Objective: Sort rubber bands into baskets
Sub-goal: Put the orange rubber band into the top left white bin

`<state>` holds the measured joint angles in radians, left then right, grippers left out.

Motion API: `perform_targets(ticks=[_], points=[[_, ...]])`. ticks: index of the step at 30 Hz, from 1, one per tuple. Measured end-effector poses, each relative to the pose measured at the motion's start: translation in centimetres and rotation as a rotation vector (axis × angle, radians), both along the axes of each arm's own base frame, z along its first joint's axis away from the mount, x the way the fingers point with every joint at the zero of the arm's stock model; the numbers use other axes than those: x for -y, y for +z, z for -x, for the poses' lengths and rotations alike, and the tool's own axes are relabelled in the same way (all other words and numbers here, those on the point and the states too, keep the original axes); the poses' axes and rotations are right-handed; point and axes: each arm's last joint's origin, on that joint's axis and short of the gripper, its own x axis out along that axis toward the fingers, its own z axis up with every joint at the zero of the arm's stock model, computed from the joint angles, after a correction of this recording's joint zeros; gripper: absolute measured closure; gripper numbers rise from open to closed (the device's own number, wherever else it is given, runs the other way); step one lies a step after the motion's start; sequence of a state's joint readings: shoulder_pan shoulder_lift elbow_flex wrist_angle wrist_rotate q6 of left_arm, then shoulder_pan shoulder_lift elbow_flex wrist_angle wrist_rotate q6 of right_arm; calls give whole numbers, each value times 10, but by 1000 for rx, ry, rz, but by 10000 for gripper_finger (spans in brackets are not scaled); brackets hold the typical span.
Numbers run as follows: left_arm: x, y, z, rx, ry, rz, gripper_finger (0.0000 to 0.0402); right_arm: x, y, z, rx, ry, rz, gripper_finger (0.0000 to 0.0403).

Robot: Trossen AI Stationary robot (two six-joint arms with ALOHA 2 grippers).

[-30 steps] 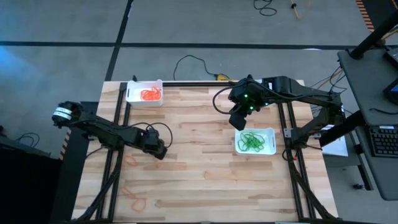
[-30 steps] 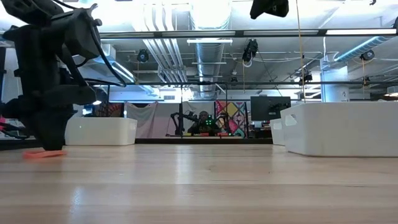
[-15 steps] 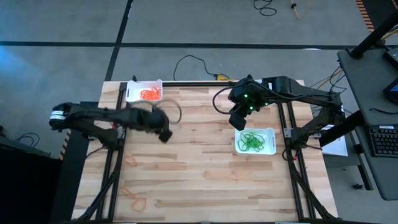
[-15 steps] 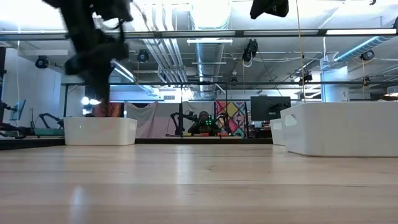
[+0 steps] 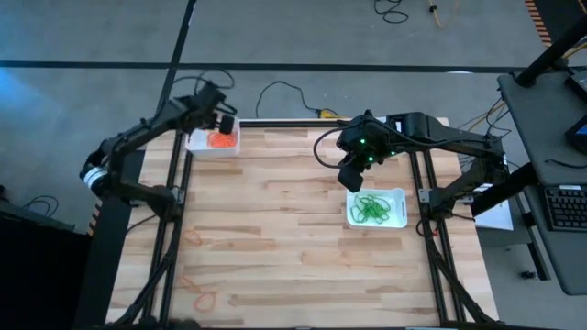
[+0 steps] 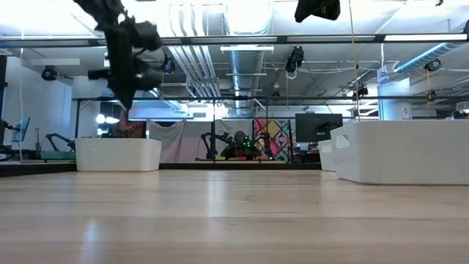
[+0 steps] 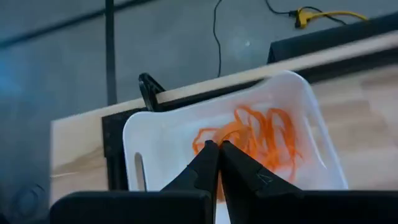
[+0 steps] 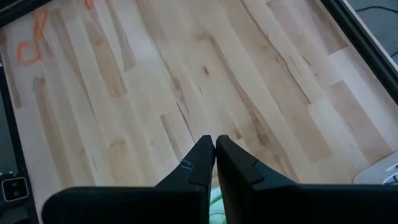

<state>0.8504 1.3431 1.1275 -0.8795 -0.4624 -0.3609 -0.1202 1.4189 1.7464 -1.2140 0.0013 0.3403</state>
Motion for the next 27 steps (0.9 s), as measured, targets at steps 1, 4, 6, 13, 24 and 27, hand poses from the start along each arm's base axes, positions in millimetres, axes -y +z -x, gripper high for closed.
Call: perform_targets(ticks=[1,4,6,13,24,27], points=[[-9,-4,4,14,22,11,402,0,0,0,0,0,0,390],[-29,-21,14,42,66,73,402,0,0,0,0,0,0,390],[-39,-33,17,44,82,134,401,0,0,0,0,0,0,390],[-48,-67,14,-1,82,285,355,0,0,0,0,0,0,390],[2,-52,18,-42,-160,584,214,0,0,0,0,1,0,390],[33,-32,14,-28,-247,537,192,0,0,0,0,0,0,390]])
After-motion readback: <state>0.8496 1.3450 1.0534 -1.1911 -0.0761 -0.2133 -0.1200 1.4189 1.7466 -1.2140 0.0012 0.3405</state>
